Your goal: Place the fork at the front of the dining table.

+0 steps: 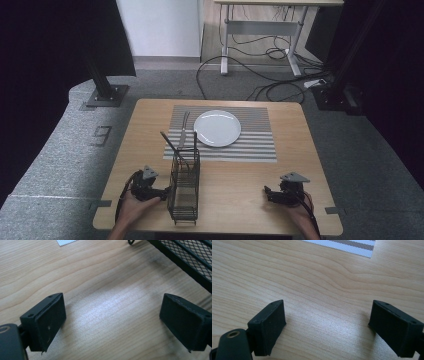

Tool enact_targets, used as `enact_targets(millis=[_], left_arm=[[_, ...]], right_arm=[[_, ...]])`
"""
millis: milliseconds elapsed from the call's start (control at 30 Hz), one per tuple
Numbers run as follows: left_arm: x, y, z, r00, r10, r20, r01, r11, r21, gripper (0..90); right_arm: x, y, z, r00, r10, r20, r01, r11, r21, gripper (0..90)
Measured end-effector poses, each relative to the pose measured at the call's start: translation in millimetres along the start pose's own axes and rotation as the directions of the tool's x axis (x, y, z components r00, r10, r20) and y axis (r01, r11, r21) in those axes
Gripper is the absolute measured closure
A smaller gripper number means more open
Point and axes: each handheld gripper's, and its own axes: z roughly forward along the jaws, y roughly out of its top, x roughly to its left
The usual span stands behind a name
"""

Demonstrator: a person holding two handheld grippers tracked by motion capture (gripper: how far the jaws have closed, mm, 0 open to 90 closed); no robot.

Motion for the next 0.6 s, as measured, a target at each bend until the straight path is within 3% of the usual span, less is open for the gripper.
enact_targets(millis=[300,600], left_arm=[[0.1,-1.0,0.4,1.0000,0.000,-0.002,0.000,1.0000,-0.008,5.7],[-0.8,-1.0,0.4,0.9999,-0.007,-0.008,0.007,0.9999,-0.007,5.5]], right_arm=[[1.0,4.2,0.1,1.0000,0.005,-0.004,-0.005,1.000,0.005,16.4],[14.9,22.4,-9.9,0.9981,-0.014,-0.060,0.011,0.999,-0.042,17.5]])
